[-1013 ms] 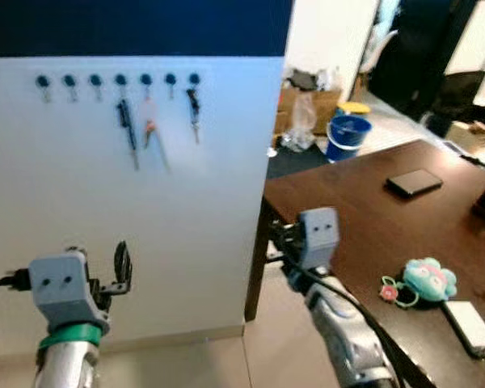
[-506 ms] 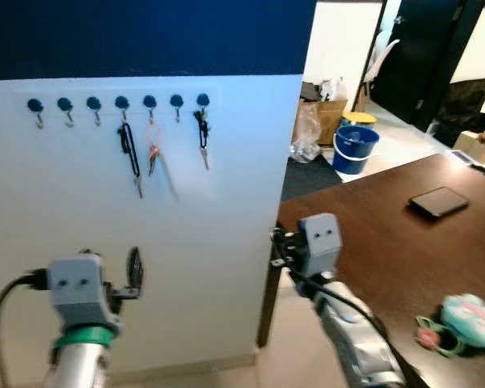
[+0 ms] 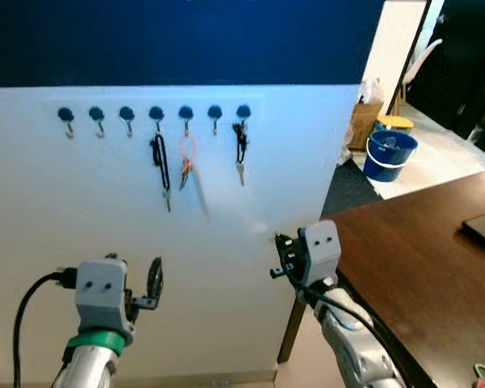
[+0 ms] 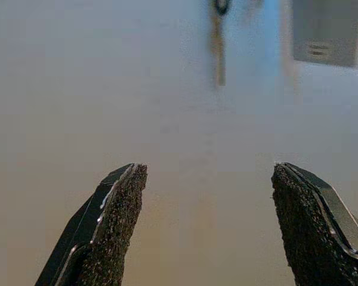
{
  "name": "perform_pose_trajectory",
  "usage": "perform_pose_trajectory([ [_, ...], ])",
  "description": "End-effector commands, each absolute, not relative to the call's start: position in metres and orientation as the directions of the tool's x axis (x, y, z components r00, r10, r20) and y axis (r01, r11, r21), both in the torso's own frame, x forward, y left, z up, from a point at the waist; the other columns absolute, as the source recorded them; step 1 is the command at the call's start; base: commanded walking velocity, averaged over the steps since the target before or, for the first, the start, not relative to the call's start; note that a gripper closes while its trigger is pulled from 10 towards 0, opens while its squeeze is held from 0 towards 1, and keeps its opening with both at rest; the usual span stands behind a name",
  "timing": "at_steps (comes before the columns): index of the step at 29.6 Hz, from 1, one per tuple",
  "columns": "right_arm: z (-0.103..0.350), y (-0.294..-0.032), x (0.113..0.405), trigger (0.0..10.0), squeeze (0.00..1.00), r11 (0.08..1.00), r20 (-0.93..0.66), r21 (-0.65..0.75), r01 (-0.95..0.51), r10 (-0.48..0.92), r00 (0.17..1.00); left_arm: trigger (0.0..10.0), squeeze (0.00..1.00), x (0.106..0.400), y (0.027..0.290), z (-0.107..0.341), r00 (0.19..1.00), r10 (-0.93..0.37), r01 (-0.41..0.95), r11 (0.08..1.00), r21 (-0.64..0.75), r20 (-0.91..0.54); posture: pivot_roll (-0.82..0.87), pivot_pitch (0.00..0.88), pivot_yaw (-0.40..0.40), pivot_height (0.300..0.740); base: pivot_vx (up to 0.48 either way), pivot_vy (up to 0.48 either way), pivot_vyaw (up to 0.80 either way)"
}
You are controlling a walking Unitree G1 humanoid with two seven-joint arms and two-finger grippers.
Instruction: Hang keys on a hook
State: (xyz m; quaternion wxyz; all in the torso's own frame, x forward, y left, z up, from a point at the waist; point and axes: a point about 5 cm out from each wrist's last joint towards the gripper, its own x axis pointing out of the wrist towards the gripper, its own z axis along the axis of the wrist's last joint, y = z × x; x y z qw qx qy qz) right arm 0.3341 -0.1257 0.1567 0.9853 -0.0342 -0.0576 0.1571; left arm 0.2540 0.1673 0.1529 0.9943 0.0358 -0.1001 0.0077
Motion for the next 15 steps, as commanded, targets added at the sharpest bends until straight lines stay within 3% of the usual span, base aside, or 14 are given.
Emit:
perform_pose_trajectory([
  [1, 0.1483, -0.1272, 0.3316, 10.0, 0.00, 0.951, 0.080, -0.082, -0.299, 0.305, 0.949, 10.0, 0.00, 0.2511, 0.1687, 0.1443, 0.986, 0.000, -0.016, 0.995, 0.094, 0.164, -0.19, 0.000, 0.076, 0.740, 0.000, 0.000, 0.00],
  [13, 0.1459, -0.1283, 0.3304, 10.0, 0.00, 0.955, 0.073, -0.079, -0.287, 0.292, 0.953, 10.0, 0.00, 0.2511, 0.1648, 0.1429, 0.986, -0.043, 0.024, 0.993, 0.118, 0.160, -0.19, 0.000, 0.075, 0.740, 0.000, 0.000, 0.00],
  [15, 0.1457, -0.1287, 0.3302, 10.0, 0.00, 0.955, 0.073, -0.078, -0.285, 0.290, 0.954, 10.0, 0.00, 0.2518, 0.1632, 0.1437, 0.985, -0.055, 0.036, 0.992, 0.117, 0.163, -0.19, 0.000, 0.075, 0.740, 0.000, 0.371, 0.00],
])
